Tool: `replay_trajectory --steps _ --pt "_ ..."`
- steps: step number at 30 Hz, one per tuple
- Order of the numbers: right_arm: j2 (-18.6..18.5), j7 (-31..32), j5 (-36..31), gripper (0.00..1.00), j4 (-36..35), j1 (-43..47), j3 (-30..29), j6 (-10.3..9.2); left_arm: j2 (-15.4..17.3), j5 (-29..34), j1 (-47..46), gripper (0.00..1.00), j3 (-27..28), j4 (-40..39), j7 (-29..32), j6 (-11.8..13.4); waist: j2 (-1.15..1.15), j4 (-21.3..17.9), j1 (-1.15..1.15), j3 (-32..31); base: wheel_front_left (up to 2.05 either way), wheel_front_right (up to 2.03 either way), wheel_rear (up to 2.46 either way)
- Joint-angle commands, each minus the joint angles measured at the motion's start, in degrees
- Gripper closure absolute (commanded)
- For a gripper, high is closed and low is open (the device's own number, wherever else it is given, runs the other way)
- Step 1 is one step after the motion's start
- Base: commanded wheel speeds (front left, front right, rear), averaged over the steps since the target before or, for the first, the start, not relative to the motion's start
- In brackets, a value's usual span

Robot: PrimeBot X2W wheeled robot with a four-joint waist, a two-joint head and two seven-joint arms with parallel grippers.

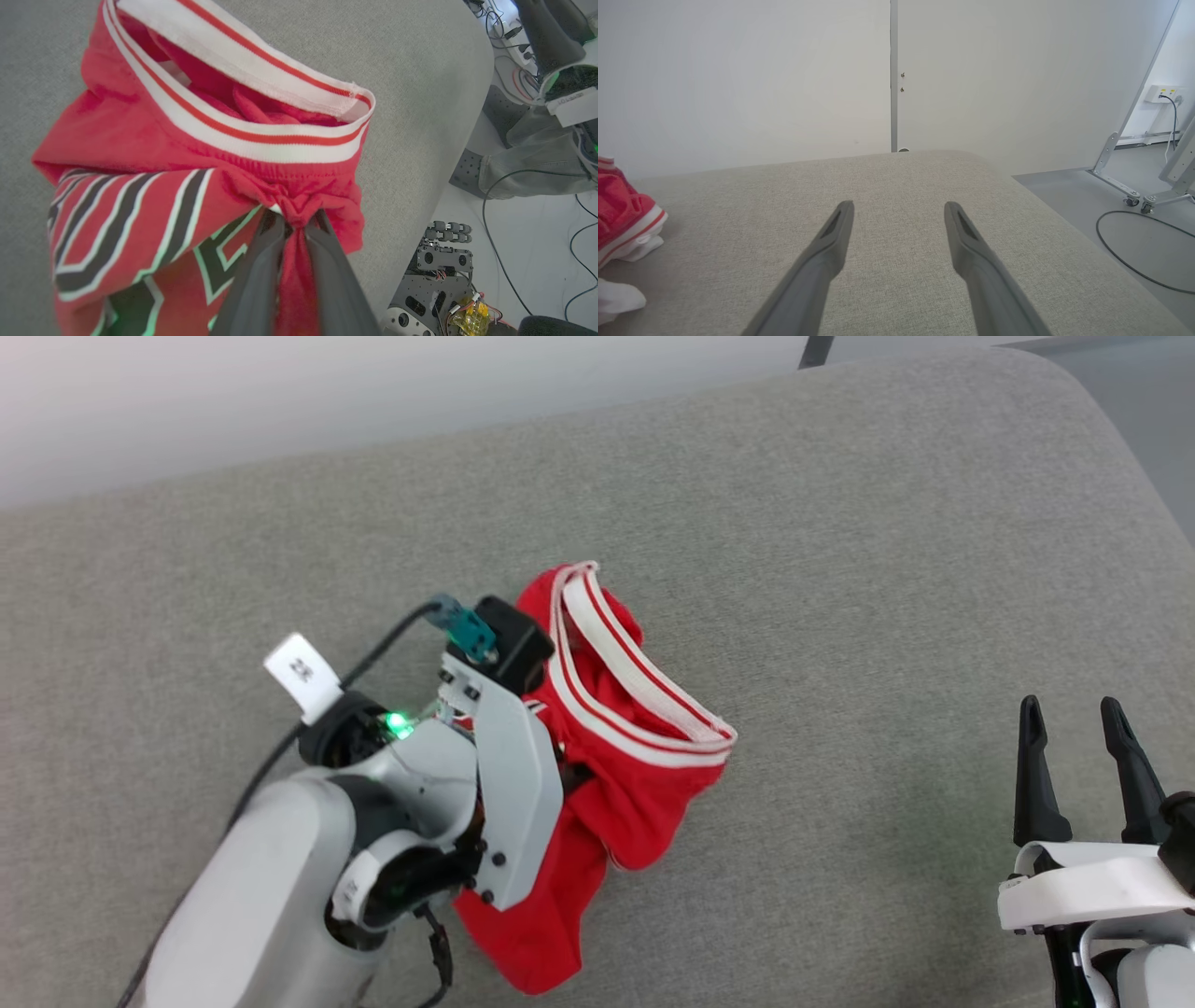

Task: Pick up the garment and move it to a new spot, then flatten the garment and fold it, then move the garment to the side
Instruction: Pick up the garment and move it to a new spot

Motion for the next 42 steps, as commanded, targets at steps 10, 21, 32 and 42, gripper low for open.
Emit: replay_trajectory --steps 10,21,32,42 --pt "0.2 -0.1 -0.9 0.0 0.6 -0.5 0.6 0.0 0.3 -0.9 -0.2 0.0 -0.8 0.7 -2.2 -1.3 0.0 3.0 0.0 -2.1 0.0 0.0 0.0" --pt "0.1 -0.1 -3.3 0.0 1.1 2.4 2.0 0.0 2.1 -0.7 2.9 0.0 1.8 0.0 -9.1 -1.9 0.0 7.2 0.0 -8.7 0.0 0.0 0.0" --pt "0.1 -0.1 -4.2 0.0 2.1 6.0 3.7 0.0 3.2 0.9 11.6 0.0 6.0 0.5 -27.0 -2.3 0.0 11.9 0.0 -15.0 0.0 0.0 0.0" --pt "-0.1 -0.1 -3.9 0.0 2.2 8.2 4.1 0.0 3.4 4.6 18.3 0.0 9.2 3.5 -48.8 -2.7 0.0 15.7 0.0 -17.3 0.0 0.0 0.0"
